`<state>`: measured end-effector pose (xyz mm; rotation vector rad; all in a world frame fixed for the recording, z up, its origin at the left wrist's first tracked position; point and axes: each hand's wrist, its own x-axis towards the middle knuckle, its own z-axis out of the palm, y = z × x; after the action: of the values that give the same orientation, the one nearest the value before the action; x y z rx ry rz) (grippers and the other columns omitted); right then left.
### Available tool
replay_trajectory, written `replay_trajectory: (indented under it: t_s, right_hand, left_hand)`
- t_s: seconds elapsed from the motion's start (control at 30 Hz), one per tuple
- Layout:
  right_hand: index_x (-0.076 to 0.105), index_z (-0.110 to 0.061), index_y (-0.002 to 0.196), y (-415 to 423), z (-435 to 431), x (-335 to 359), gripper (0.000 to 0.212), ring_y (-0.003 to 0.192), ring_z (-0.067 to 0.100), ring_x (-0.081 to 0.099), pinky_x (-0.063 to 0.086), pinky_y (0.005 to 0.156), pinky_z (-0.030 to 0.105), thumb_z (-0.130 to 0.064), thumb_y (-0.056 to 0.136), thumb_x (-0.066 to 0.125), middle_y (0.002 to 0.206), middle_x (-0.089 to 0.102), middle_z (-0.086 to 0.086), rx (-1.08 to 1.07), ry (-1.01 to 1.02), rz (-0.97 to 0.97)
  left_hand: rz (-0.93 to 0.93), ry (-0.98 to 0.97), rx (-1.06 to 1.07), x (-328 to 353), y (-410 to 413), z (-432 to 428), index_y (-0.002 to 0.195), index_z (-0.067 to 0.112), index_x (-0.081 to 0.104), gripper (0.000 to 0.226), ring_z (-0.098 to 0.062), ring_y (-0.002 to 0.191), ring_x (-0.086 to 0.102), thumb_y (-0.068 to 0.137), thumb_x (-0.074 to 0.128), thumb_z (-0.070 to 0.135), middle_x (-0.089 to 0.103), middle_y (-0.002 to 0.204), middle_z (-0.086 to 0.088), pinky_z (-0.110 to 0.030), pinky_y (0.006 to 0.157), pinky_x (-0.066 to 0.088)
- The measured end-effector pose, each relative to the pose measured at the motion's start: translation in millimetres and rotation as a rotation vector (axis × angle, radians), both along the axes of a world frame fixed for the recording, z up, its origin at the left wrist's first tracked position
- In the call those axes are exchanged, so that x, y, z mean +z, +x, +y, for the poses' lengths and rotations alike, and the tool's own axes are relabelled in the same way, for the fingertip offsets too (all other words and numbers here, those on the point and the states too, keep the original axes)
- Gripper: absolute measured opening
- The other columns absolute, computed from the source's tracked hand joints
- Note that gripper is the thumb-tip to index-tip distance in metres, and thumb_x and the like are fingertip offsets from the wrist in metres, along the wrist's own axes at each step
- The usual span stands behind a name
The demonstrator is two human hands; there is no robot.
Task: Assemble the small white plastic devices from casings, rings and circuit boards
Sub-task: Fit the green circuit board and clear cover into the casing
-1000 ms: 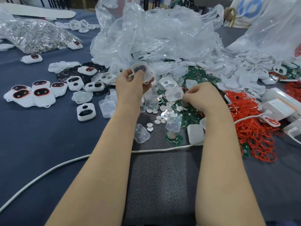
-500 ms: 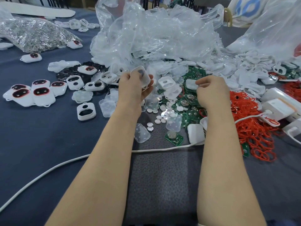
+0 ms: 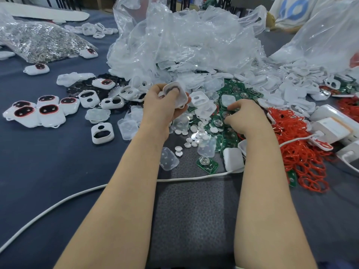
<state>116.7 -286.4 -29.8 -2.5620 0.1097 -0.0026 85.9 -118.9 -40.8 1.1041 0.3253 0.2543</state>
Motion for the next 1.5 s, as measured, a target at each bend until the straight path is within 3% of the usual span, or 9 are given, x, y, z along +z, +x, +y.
replay_trajectory:
  t_s: [0.17,0.3,0.5,0.63,0.77,0.93,1.2,1.33,1.5]
  right_hand:
    - [0.063,0.002,0.109,1.2,2.8,-2.1,0.026,0.096,0.034,0.060,0.047,0.080,0.037,-0.008,0.084,0.063,0.104,0.065,0.018,-0.009,-0.008,-0.068]
    - [0.061,-0.004,0.112,4.8,6.0,-7.0,0.030,0.103,0.031,0.058,0.041,0.076,0.031,-0.020,0.086,0.066,0.108,0.065,0.013,-0.055,0.048,-0.133]
    - [0.055,-0.013,0.111,5.9,9.8,-10.2,0.020,0.099,0.023,0.055,0.037,0.074,0.029,-0.020,0.093,0.056,0.109,0.062,0.005,-0.134,0.155,-0.317]
    - [0.057,-0.022,0.103,1.3,20.1,-2.6,0.011,0.084,0.014,0.063,0.050,0.079,0.030,-0.018,0.093,0.058,0.101,0.064,0.002,-0.039,0.508,-0.370]
    - [0.060,-0.023,0.101,-2.8,31.7,0.7,0.020,0.059,0.006,0.064,0.055,0.062,0.020,-0.005,0.094,0.055,0.089,0.060,0.004,0.157,0.897,-0.189]
    - [0.060,-0.014,0.103,1.0,33.1,-2.2,0.022,0.056,0.003,0.058,0.053,0.065,0.020,0.004,0.091,0.053,0.080,0.059,0.004,0.201,0.840,-0.202]
    - [0.060,-0.024,0.083,-2.2,32.7,-0.5,0.022,0.053,0.001,0.054,0.046,0.054,0.017,-0.004,0.091,0.057,0.067,0.055,-0.005,0.123,0.913,-0.226]
    - [0.059,-0.025,0.084,-6.5,36.4,1.5,0.020,0.052,0.003,0.060,0.050,0.053,0.017,-0.009,0.095,0.055,0.072,0.059,0.001,0.179,0.959,-0.155]
    - [0.061,-0.022,0.086,-3.1,34.2,1.4,0.019,0.050,0.004,0.060,0.052,0.057,0.019,-0.006,0.094,0.055,0.059,0.062,-0.006,0.183,0.911,-0.225]
  left_hand:
    - [-0.017,0.018,-0.033,1.5,-1.6,-1.5,0.093,0.013,0.051,0.010,-0.019,0.070,0.072,0.096,0.054,0.003,0.067,0.099,-0.016,-0.028,0.069,0.060]
    - [0.007,-0.022,-0.045,2.0,-1.3,-3.7,0.092,0.013,0.052,0.010,-0.015,0.063,0.072,0.096,0.054,0.004,0.065,0.107,-0.019,-0.025,0.059,0.059]
    - [0.037,-0.041,-0.092,-1.8,-0.7,-4.5,0.118,0.003,0.049,0.021,-0.014,0.066,0.072,0.098,0.051,0.011,0.066,0.103,-0.018,-0.024,0.058,0.058]
    - [0.039,0.021,-0.073,-0.9,-1.7,-4.5,0.108,0.008,0.055,0.012,-0.013,0.066,0.072,0.097,0.052,0.006,0.065,0.109,-0.017,-0.020,0.052,0.055]
    - [0.009,0.093,-0.051,-0.7,-1.5,-4.4,0.089,0.017,0.054,0.014,-0.017,0.071,0.072,0.095,0.054,0.004,0.064,0.108,-0.015,-0.024,0.056,0.058]
    - [0.020,0.226,-0.024,-4.1,1.2,-5.3,0.082,0.021,0.055,0.019,-0.030,0.094,0.069,0.094,0.055,0.006,0.065,0.099,-0.011,-0.041,0.076,0.060]
    - [0.038,0.267,-0.085,-7.6,0.5,-8.0,0.088,0.021,0.057,0.016,-0.022,0.083,0.071,0.096,0.054,0.008,0.067,0.102,-0.012,-0.032,0.066,0.061]
    - [0.063,0.359,-0.114,-7.6,0.0,-10.1,0.082,0.023,0.058,0.019,-0.031,0.089,0.069,0.096,0.054,0.012,0.064,0.092,-0.006,-0.046,0.073,0.060]
    - [0.079,0.204,-0.146,-2.5,-2.0,-9.9,0.085,0.019,0.059,0.024,-0.023,0.073,0.069,0.100,0.042,0.010,0.066,0.098,-0.011,-0.033,0.062,0.061]
